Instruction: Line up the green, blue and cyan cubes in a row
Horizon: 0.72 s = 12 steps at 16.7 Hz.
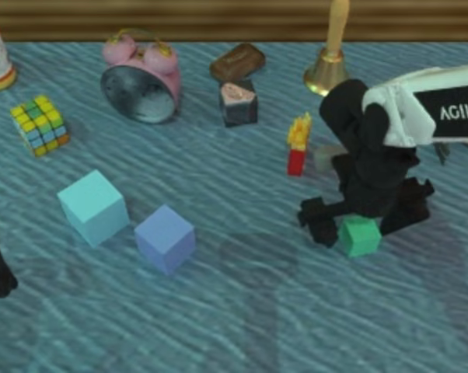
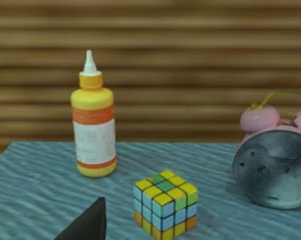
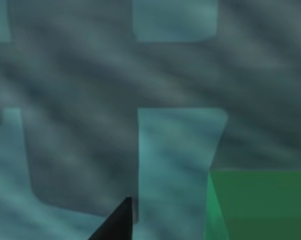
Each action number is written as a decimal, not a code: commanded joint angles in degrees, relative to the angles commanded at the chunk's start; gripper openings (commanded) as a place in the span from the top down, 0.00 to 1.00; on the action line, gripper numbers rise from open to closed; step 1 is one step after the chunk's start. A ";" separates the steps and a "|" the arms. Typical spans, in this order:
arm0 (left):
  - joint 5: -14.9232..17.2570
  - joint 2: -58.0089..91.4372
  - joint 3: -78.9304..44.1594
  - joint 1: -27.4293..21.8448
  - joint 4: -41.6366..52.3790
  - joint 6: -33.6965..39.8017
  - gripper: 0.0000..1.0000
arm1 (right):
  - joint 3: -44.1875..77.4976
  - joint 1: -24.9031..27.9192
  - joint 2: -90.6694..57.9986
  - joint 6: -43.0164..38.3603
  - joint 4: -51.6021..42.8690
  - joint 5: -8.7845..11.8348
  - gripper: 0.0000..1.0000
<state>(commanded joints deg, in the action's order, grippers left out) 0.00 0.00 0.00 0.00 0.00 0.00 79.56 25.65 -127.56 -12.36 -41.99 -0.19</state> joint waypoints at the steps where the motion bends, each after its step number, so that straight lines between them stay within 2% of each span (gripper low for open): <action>1: 0.00 0.00 0.00 0.00 0.00 0.00 0.00 | 0.00 0.00 0.00 0.00 0.00 0.00 0.68; 5: 0.00 0.00 0.00 0.00 0.00 0.00 0.00 | 0.00 0.00 0.00 0.00 0.00 0.00 0.98; 12: 0.00 0.00 0.00 0.00 0.00 0.00 0.00 | 0.00 0.00 0.00 0.00 0.00 0.00 1.00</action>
<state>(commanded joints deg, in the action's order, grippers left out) 0.00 0.00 0.00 0.00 0.00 0.00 79.56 25.65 -127.56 -12.36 -41.99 -0.19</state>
